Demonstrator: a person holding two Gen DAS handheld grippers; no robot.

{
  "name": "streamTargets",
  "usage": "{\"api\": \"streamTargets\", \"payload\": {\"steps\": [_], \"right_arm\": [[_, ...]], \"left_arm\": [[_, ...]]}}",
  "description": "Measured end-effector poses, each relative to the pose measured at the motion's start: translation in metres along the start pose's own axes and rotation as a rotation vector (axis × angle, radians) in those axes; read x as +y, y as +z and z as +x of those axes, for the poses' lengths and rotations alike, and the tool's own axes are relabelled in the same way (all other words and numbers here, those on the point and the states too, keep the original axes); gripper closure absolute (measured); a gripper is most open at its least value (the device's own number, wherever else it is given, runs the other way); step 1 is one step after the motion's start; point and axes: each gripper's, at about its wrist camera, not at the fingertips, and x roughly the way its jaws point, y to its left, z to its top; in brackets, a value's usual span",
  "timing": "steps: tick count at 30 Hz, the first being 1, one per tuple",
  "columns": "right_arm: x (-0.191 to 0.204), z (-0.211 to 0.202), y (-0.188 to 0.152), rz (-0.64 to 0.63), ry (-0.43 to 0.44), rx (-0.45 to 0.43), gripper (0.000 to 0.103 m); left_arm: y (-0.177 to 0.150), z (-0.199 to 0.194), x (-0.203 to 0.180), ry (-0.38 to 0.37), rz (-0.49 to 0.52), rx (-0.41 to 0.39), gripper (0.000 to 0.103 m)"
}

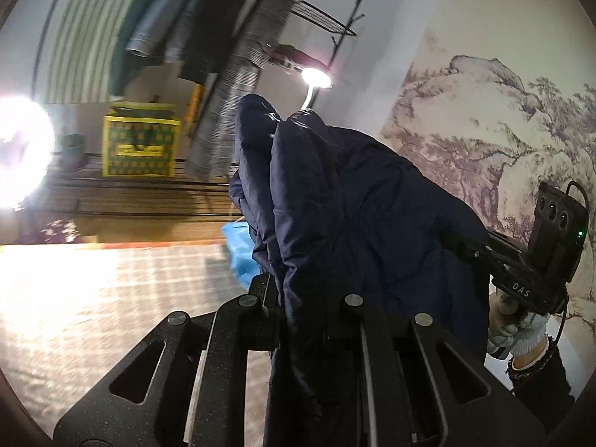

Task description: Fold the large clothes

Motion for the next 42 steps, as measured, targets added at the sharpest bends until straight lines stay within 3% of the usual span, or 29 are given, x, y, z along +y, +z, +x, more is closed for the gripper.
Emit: {"api": "streamTargets", "payload": {"steps": [8,15,27,32,35,36,39,42], "right_arm": [[-0.104,0.041,0.007,0.040,-0.111,0.023,0.088],[-0.177,0.091,-0.004,0.047,-0.158,0.041,0.088],[-0.234,0.179,-0.034,0.027,-0.176,0.141,0.088],[-0.251,0.223,-0.063,0.018,-0.201,0.205,0.084],[-0.269,0.259,-0.090,0.012,-0.302,0.311,0.071],[-0.279,0.275,-0.103,0.011,-0.382,0.379,0.058],[-0.301,0.302,-0.134,0.026,-0.551,0.513,0.055],[-0.311,0.304,-0.144,0.087,-0.557,0.526,0.056]], "left_arm": [[0.019,0.123,-0.014,-0.044,-0.006,0.039,0.091],[0.025,0.220,-0.010,-0.032,-0.025,0.062,0.091],[-0.001,0.324,0.036,0.018,-0.102,0.112,0.091],[-0.024,0.365,0.065,0.113,-0.118,0.153,0.091],[-0.038,0.395,0.090,0.206,-0.142,0.215,0.089],[-0.042,0.405,0.101,0.214,-0.173,0.246,0.087],[-0.052,0.423,0.115,0.237,-0.212,0.286,0.081],[-0.055,0.430,0.114,0.273,-0.197,0.284,0.069]]}}
